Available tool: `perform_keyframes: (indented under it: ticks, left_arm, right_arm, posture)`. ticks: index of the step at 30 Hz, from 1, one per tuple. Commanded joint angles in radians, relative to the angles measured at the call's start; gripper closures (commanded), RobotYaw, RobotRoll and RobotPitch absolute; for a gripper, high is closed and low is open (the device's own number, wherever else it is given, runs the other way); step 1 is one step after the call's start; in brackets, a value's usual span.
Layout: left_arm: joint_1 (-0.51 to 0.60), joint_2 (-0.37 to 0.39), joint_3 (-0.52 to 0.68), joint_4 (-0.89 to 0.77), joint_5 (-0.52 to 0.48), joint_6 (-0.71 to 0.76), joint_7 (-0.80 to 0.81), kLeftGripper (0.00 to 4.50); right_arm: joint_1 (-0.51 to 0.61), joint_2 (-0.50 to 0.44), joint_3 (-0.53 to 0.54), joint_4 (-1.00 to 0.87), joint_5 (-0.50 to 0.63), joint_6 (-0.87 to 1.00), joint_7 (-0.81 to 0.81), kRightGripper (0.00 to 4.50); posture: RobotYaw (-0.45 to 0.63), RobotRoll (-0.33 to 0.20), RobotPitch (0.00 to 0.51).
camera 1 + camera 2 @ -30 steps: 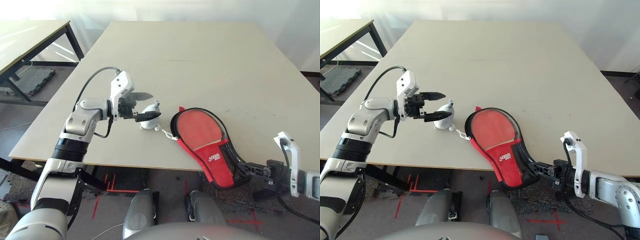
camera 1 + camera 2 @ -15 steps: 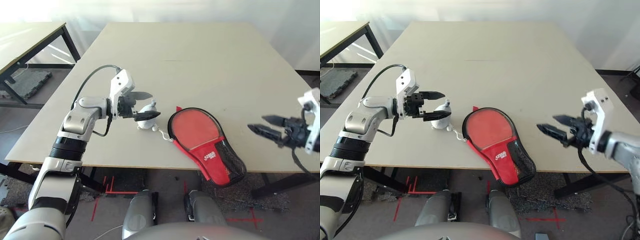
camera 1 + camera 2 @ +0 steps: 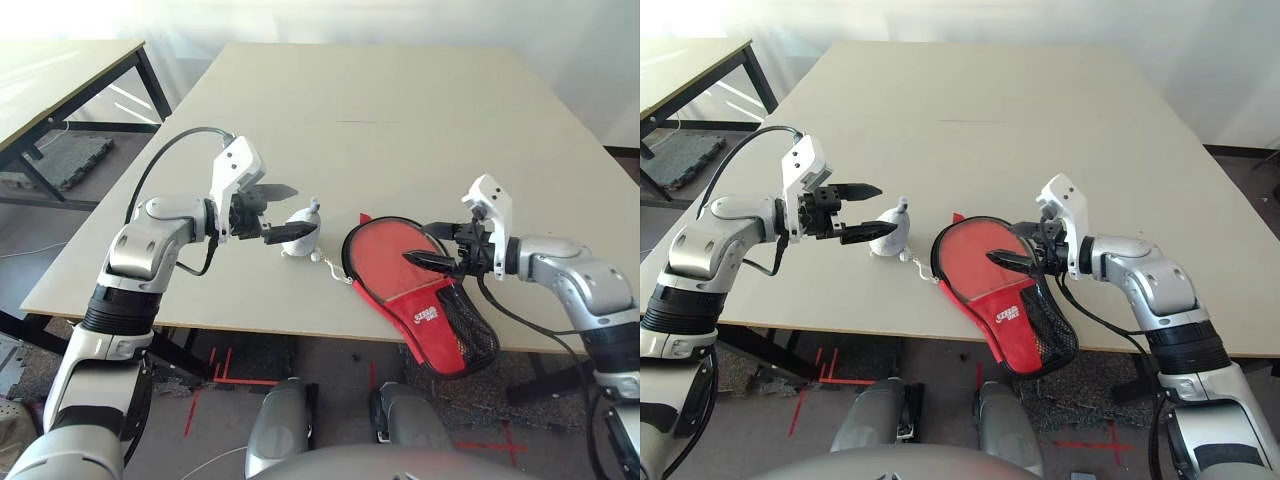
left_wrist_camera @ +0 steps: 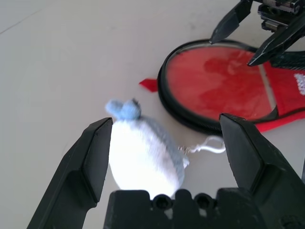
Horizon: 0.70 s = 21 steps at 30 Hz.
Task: Store the ping-pong paddle in its case and zip it.
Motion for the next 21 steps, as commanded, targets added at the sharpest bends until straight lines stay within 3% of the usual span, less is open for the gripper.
perform_keyframes:
  ticks: [1, 9, 21]
  left_arm:
    - [0.017, 0.011, 0.015, -0.027, -0.018, 0.025, 0.019, 0.00]
    - [0.056, 0.013, 0.008, -0.006, -0.012, -0.011, 0.019, 0.00]
    - [0.030, -0.010, -0.046, 0.033, 0.018, -0.035, 0.022, 0.00]
  right_arm:
    - [-0.008, -0.007, 0.025, 0.033, -0.052, -0.045, 0.018, 0.02]
    - [0.025, -0.013, 0.039, 0.067, -0.092, -0.015, 0.051, 0.02]
    - [0.043, -0.004, 0.045, 0.064, -0.105, 0.035, 0.052, 0.02]
  posture:
    - [0.15, 0.000, 0.015]
    - [0.16, 0.000, 0.019]
    - [0.14, 0.000, 0.022]
